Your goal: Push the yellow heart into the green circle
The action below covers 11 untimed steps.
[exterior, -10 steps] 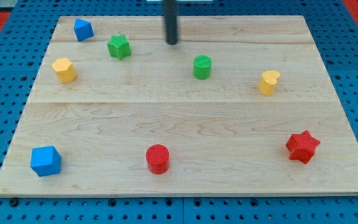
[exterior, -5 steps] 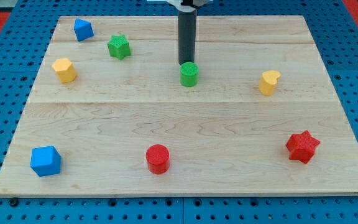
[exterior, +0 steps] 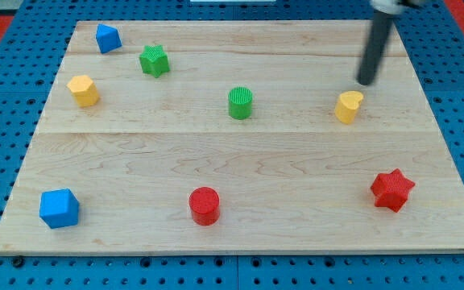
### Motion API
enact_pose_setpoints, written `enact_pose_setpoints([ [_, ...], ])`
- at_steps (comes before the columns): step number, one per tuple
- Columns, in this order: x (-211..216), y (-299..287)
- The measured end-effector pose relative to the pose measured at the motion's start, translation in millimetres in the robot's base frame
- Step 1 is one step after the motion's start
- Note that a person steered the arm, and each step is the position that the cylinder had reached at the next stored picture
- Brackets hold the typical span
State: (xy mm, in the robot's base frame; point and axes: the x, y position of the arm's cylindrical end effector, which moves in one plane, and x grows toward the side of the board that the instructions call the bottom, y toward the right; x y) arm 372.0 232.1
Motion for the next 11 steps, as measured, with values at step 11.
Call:
enact_pose_setpoints([
  [11,-55,-150],
])
